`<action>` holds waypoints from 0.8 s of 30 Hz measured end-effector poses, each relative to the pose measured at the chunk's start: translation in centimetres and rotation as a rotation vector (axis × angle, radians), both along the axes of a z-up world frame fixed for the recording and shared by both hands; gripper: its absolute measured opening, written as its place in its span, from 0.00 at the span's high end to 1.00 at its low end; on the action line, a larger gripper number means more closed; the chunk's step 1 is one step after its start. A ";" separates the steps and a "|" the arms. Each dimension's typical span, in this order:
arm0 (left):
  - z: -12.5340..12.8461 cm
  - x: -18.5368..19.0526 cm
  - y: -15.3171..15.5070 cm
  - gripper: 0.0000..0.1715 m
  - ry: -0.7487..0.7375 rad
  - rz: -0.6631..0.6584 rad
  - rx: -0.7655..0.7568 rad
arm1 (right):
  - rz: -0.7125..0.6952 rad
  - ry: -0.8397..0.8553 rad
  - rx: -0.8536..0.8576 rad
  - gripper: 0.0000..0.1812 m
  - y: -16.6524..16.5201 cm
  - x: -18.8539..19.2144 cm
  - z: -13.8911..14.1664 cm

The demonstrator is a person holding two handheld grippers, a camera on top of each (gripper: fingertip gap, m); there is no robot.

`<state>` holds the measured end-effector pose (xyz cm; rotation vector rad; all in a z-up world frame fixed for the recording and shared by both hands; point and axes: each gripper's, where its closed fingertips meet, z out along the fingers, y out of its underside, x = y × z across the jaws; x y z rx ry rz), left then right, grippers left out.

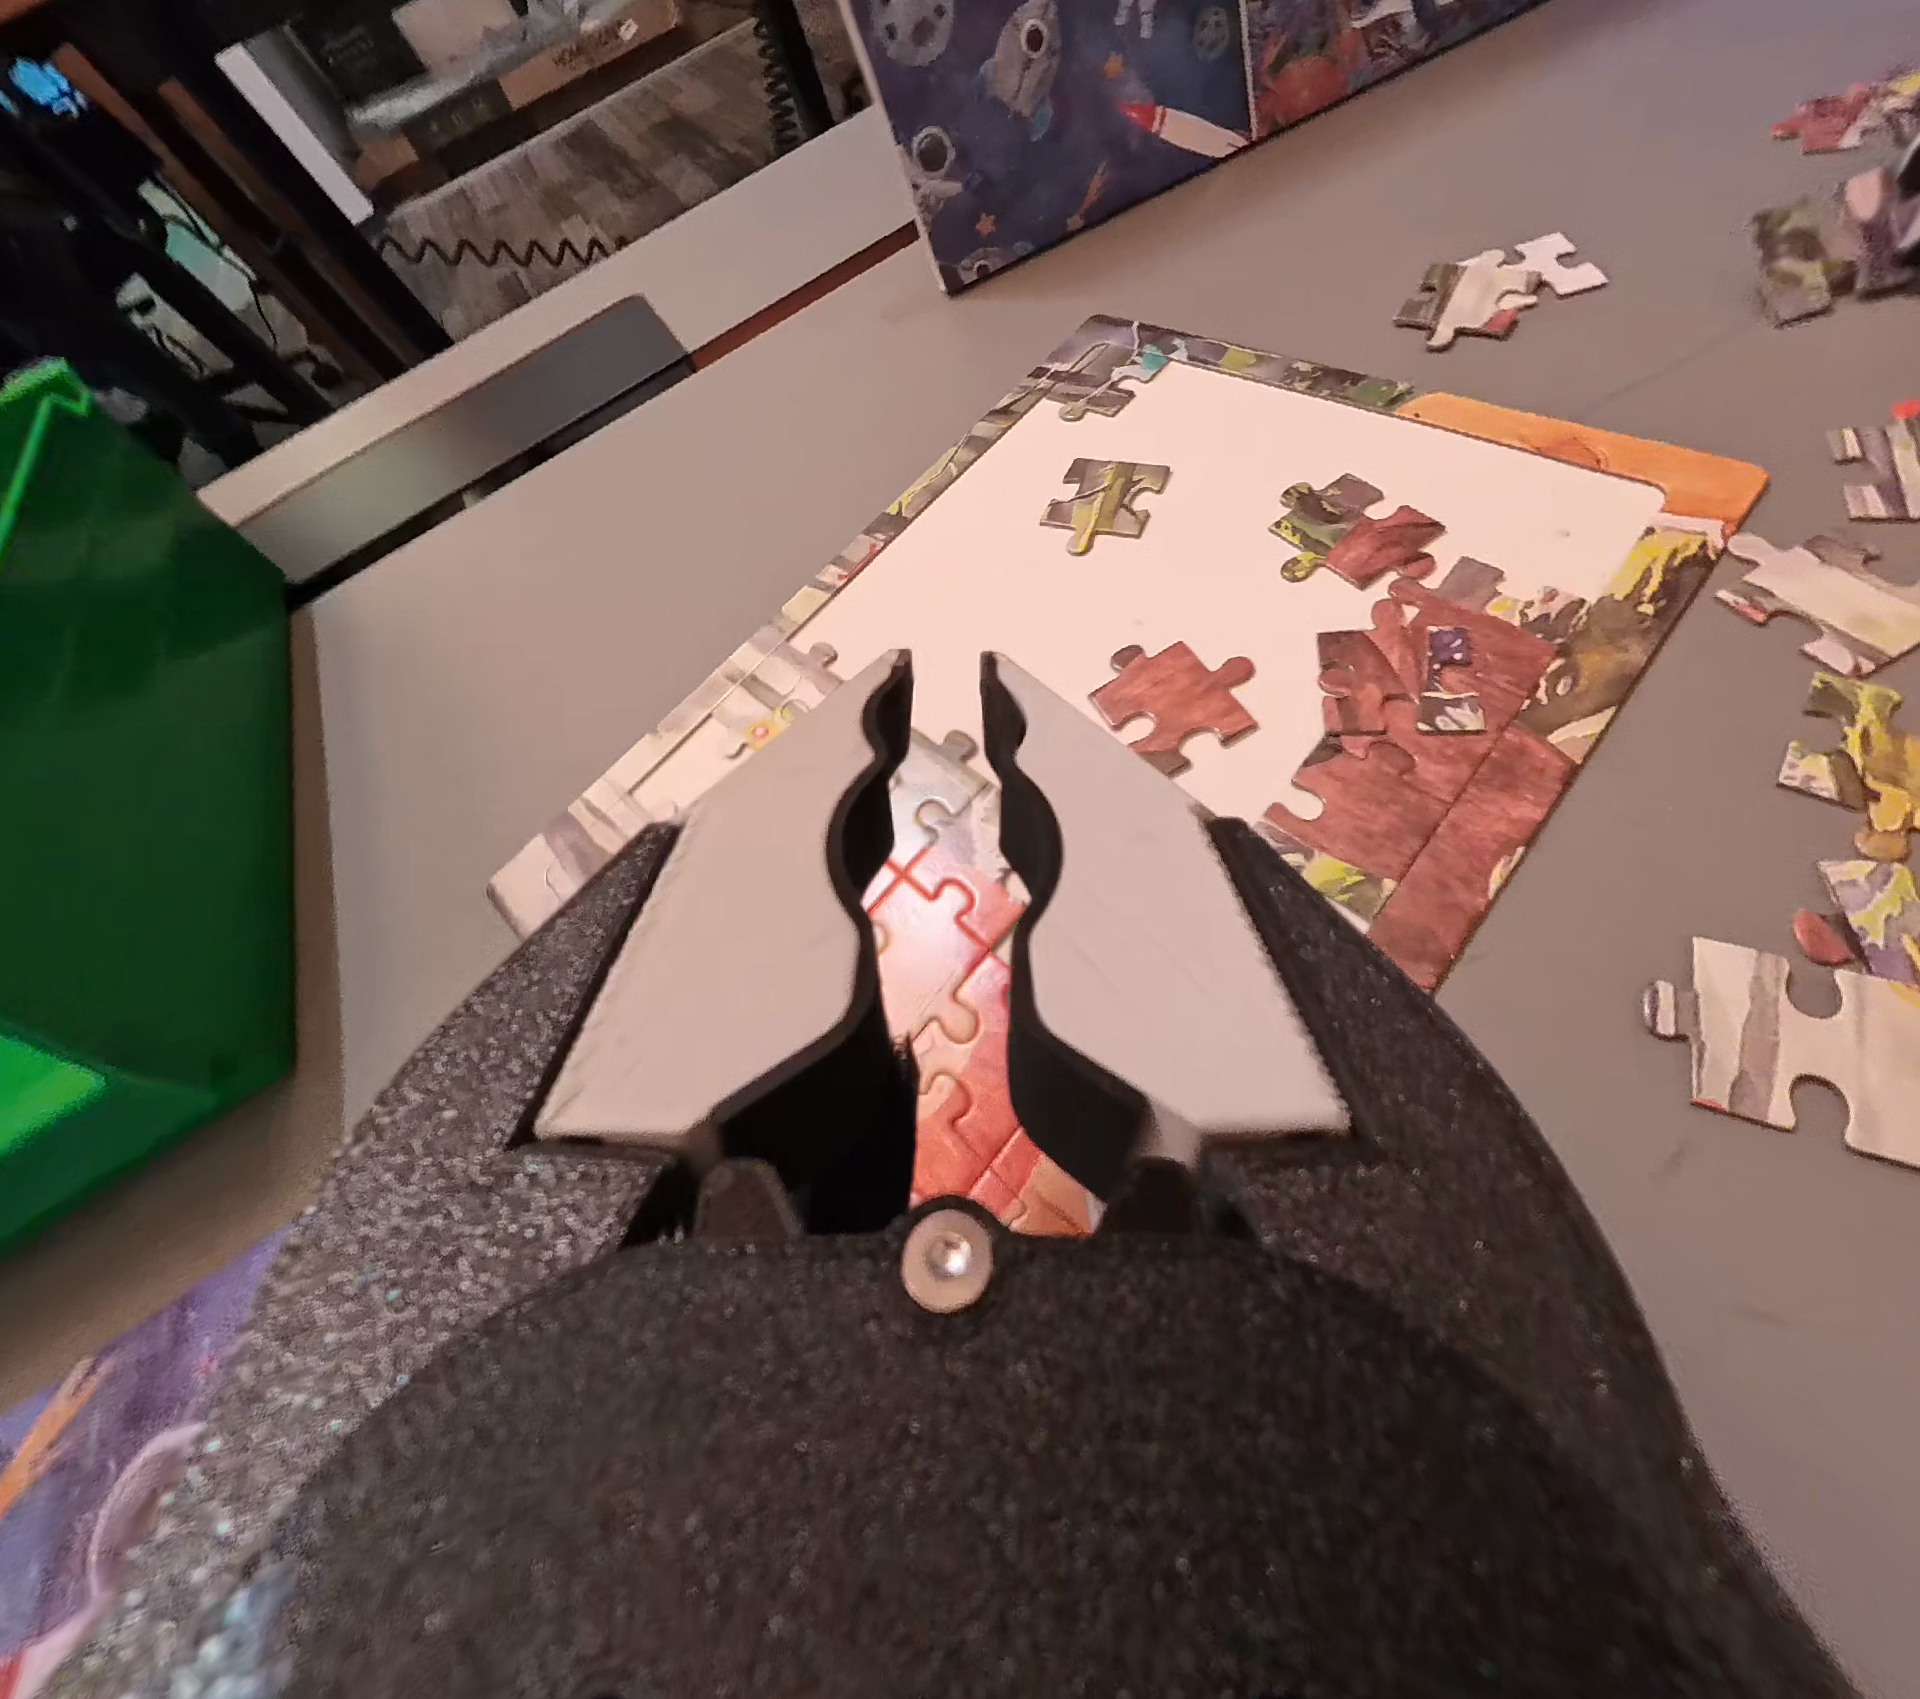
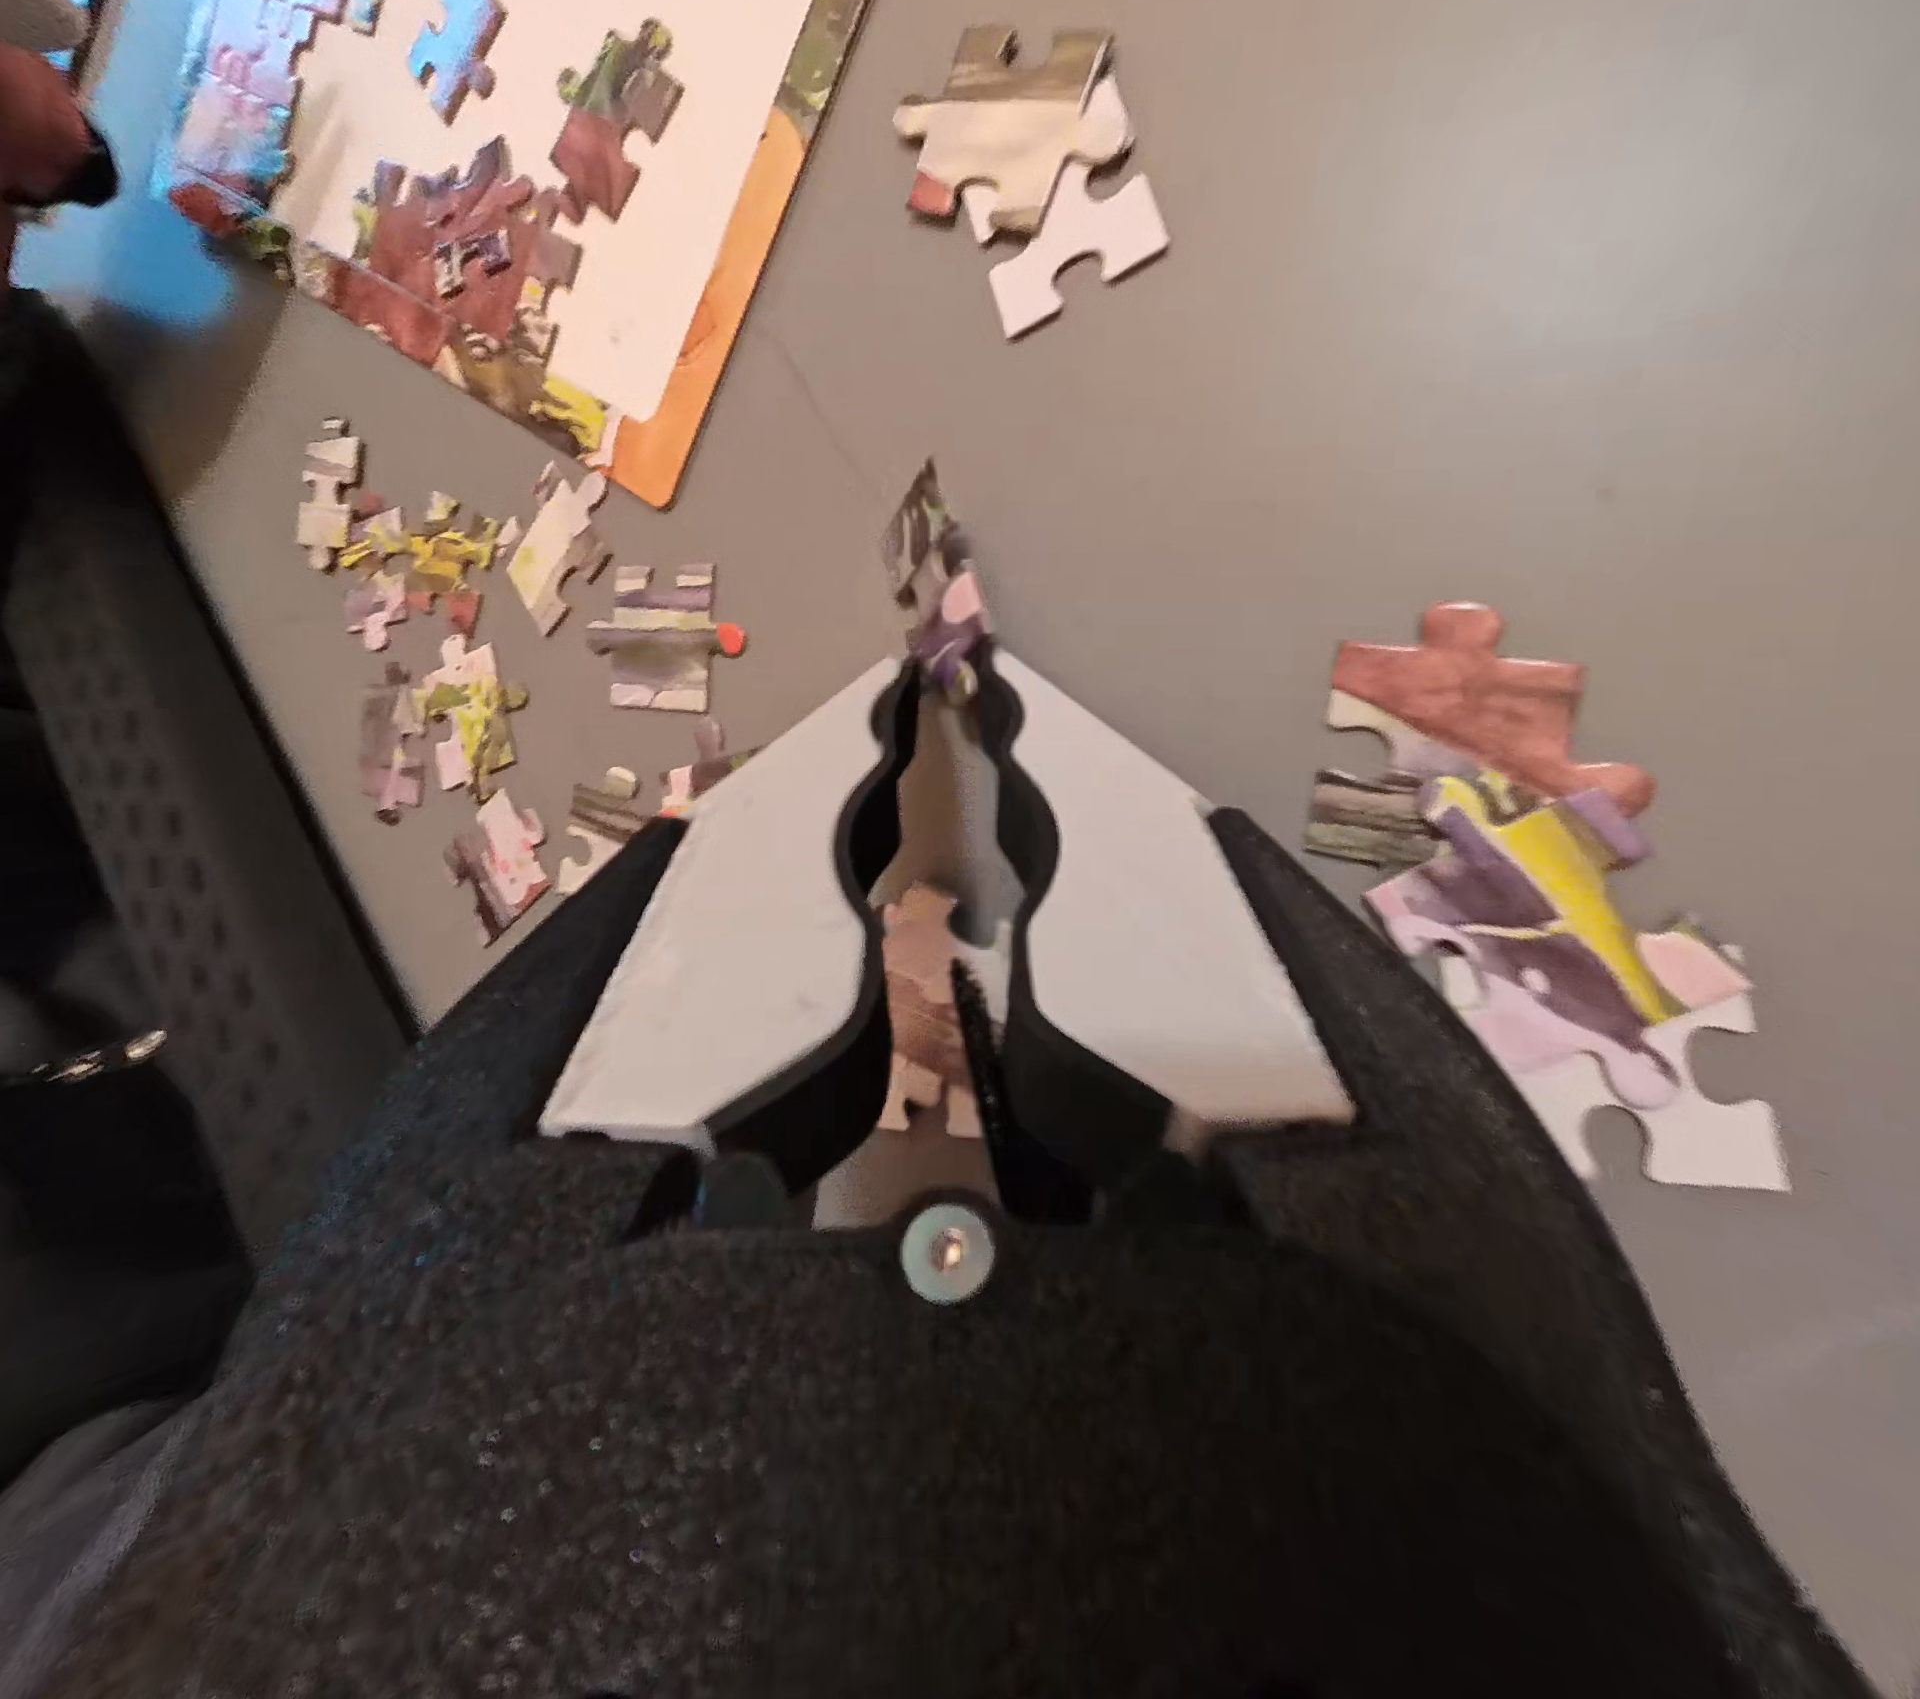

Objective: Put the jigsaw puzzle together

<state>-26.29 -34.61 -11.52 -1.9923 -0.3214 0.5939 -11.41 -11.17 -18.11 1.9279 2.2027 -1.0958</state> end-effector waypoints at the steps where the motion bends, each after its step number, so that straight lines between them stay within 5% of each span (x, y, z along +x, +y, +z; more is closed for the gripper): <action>1: 0.0 -0.3 -0.2 0.93 -0.024 0.015 0.012 | -0.016 0.019 0.036 0.89 0.5 -0.3 0.2; 3: -0.2 -0.8 -0.7 0.93 -0.067 0.042 0.033 | -0.037 0.066 0.131 0.81 1.7 -0.5 0.9; 13: 0.8 -1.5 -1.5 0.93 -0.124 0.069 0.149 | -0.274 0.224 0.469 0.81 11.4 1.1 3.7; 24: 3.7 -0.9 -2.0 0.93 -0.113 0.023 0.322 | -0.264 0.195 0.370 0.80 11.1 2.6 0.6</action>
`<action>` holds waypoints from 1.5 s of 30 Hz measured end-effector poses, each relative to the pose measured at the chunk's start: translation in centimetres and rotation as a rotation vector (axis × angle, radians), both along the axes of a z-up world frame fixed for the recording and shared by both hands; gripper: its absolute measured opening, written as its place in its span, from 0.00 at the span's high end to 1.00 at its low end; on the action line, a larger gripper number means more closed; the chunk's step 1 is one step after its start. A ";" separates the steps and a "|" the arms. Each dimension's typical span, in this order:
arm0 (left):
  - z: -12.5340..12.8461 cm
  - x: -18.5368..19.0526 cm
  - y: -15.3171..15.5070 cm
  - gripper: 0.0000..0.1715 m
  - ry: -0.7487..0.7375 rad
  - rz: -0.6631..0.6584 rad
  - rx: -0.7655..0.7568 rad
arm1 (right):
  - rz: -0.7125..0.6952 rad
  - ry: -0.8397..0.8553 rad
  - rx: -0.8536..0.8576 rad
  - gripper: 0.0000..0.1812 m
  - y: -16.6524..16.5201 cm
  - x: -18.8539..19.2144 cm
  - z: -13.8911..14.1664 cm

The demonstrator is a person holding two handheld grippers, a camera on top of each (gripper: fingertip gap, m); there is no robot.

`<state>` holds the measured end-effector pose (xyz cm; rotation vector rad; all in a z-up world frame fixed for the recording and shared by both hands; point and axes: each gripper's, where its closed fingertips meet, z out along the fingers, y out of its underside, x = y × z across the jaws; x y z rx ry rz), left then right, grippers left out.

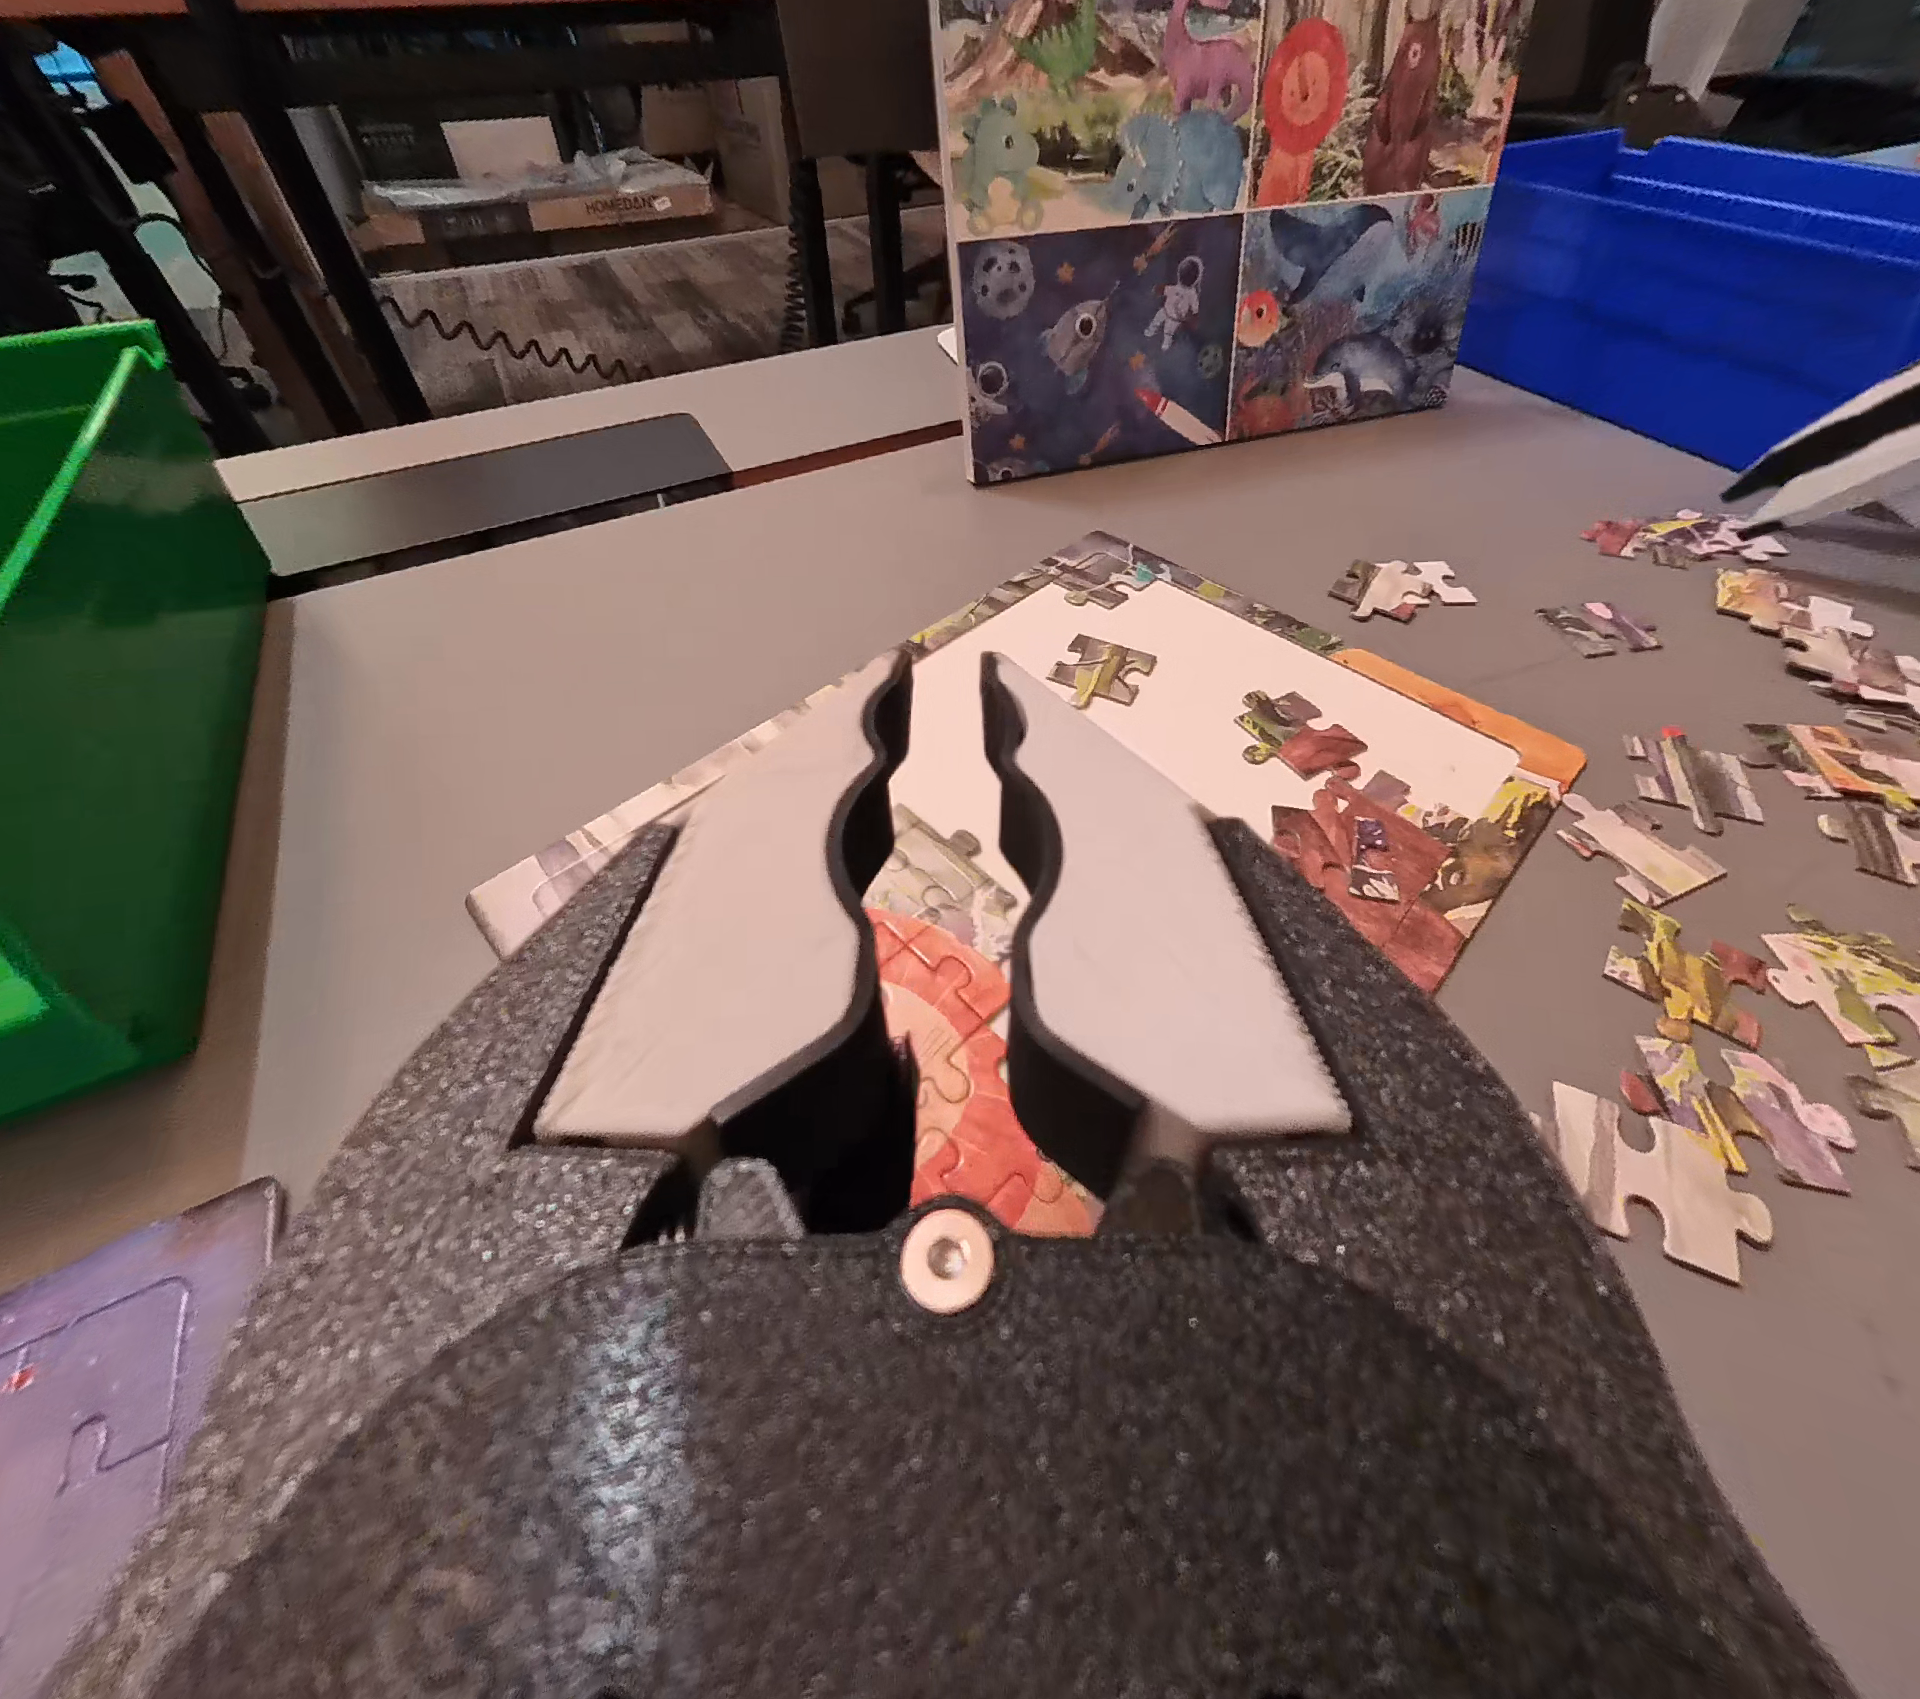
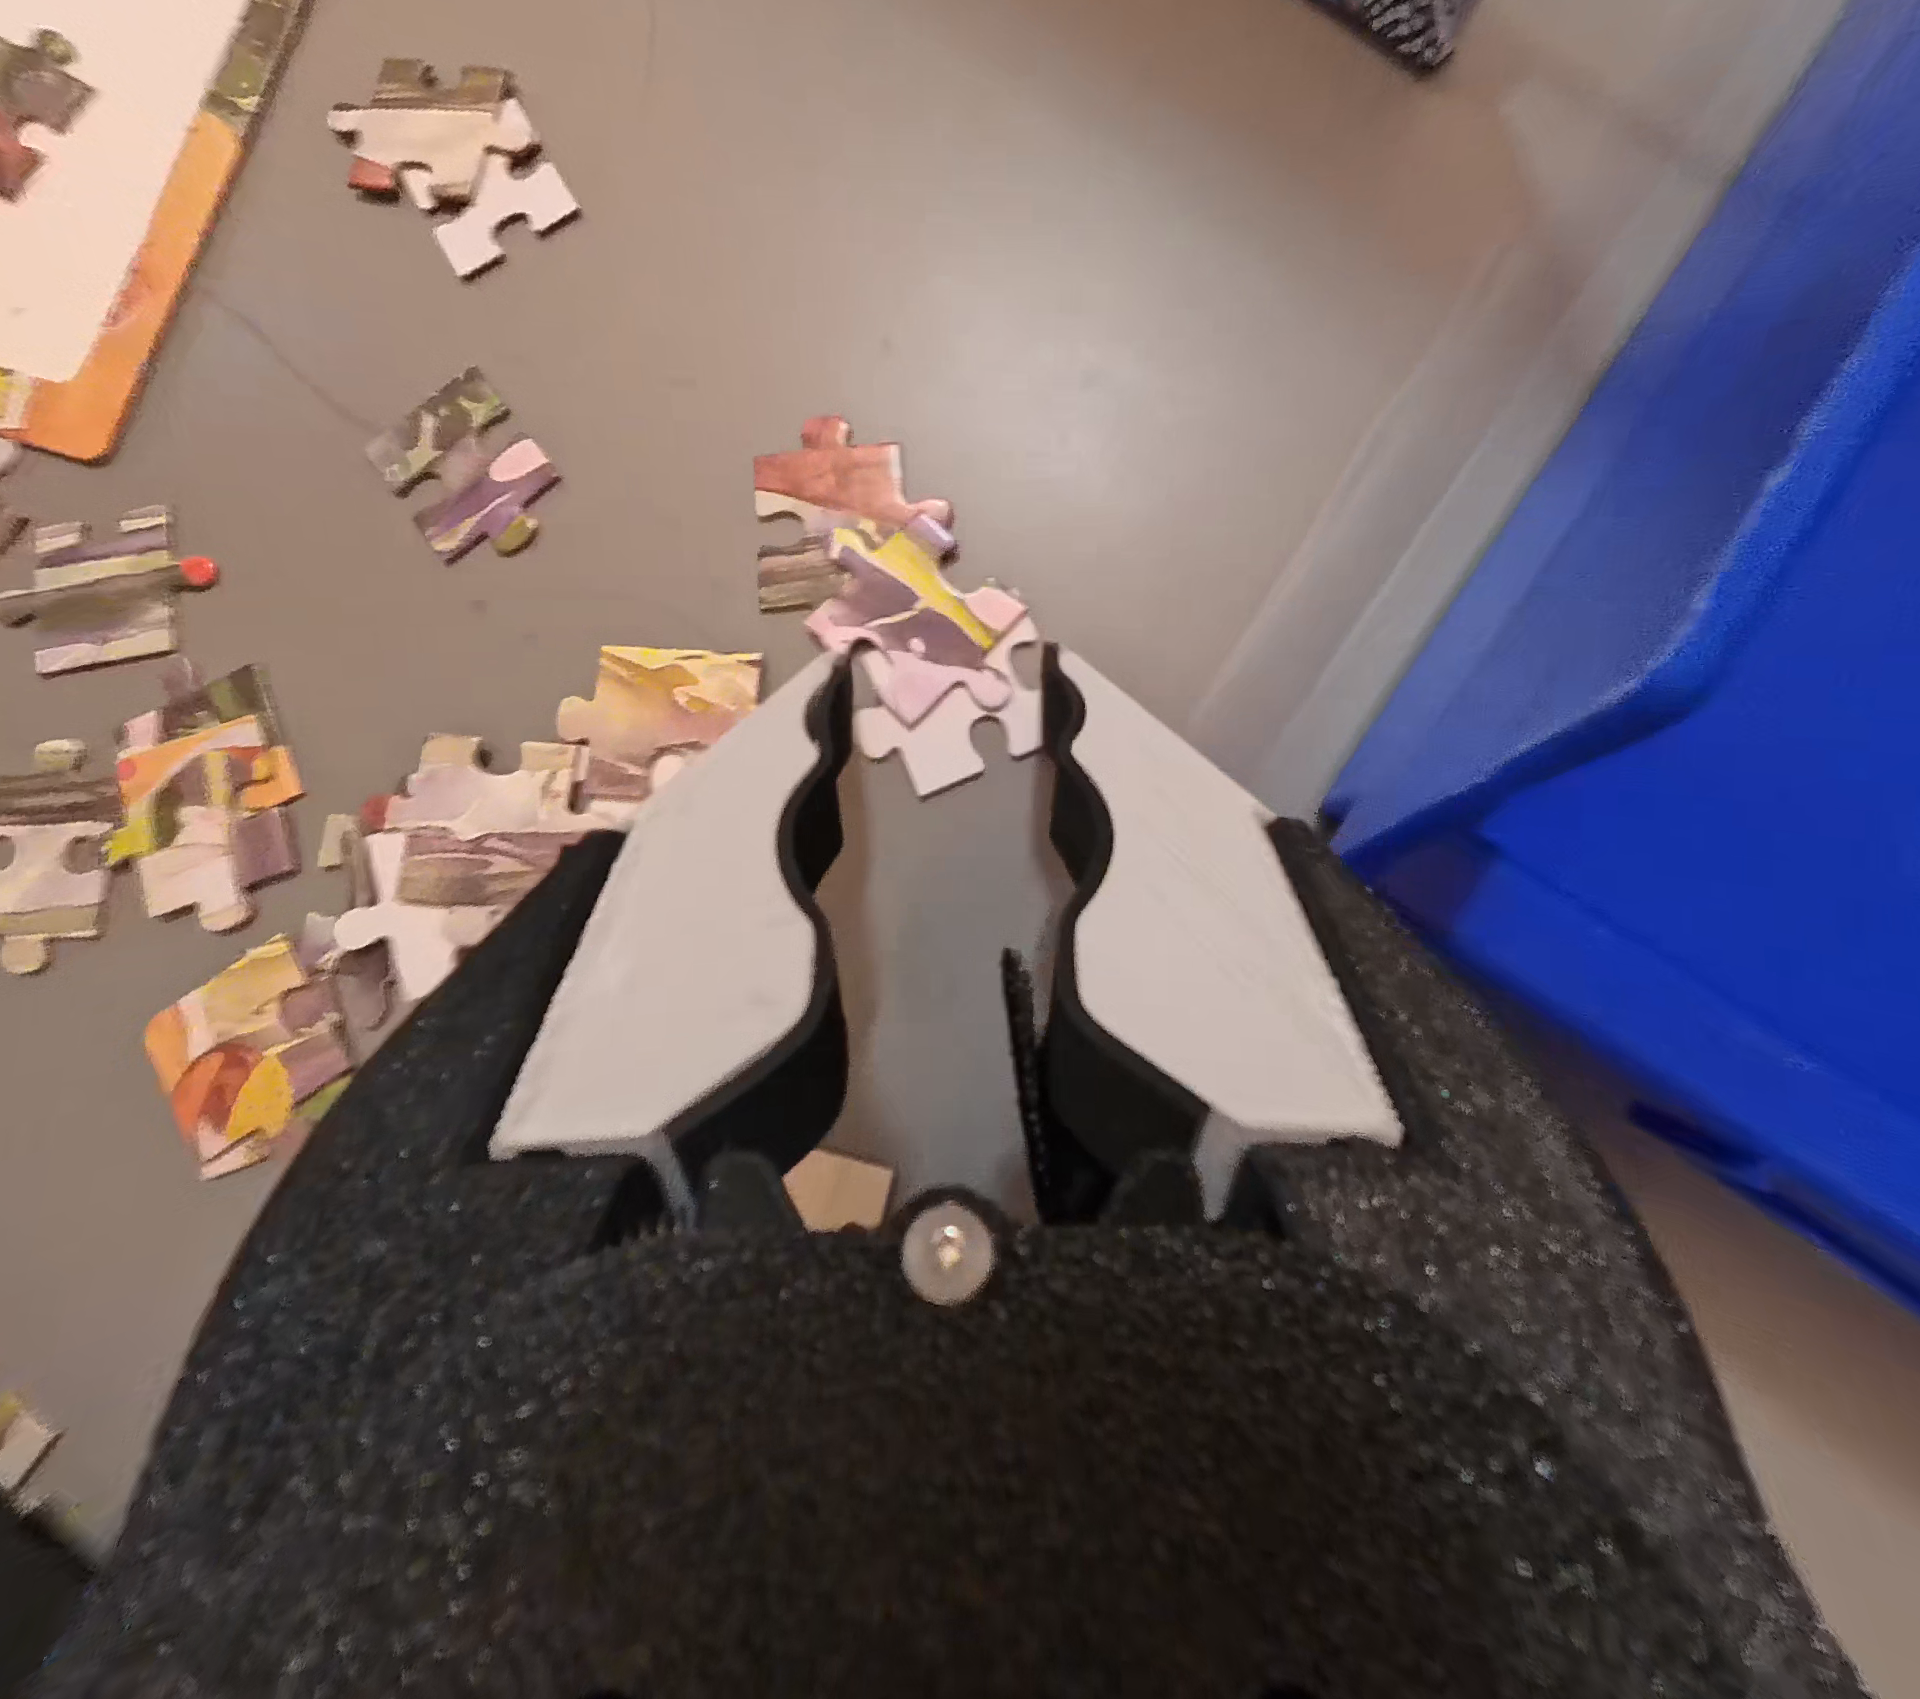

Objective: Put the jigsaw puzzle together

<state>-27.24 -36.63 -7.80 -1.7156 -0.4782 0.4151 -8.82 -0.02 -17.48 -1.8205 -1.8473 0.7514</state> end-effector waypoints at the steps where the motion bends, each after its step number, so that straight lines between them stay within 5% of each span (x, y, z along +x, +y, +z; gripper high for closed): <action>1: -0.1 0.0 0.1 0.93 -0.008 -0.007 -0.003 | -0.016 0.007 0.036 0.78 0.6 -0.1 0.0; 15: -0.6 0.4 0.6 0.93 0.020 -0.039 -0.057 | 0.007 -0.009 0.030 0.71 -0.3 1.4 -0.9; 25: -0.7 0.5 0.7 0.93 0.046 -0.038 -0.079 | -0.001 -0.105 0.065 0.80 -0.2 3.2 -0.5; 29: -0.7 0.6 0.7 0.93 0.034 -0.046 -0.074 | -0.020 0.012 -0.029 0.85 -1.2 4.3 2.7; 30: -0.7 0.7 0.7 0.93 0.032 -0.051 -0.072 | 0.014 0.110 -0.089 0.99 -2.1 4.1 4.6; 33: -0.6 0.8 0.7 0.93 0.030 -0.056 -0.068 | 0.130 0.512 -0.326 1.00 -5.1 3.2 12.8; 40: -1.3 0.8 0.9 0.93 0.011 -0.071 -0.093 | -0.107 -0.017 -0.004 0.81 -0.4 6.1 3.1; 45: -1.4 0.8 0.9 0.93 0.009 -0.072 -0.096 | -0.209 -0.200 -0.003 0.76 1.1 7.0 -0.4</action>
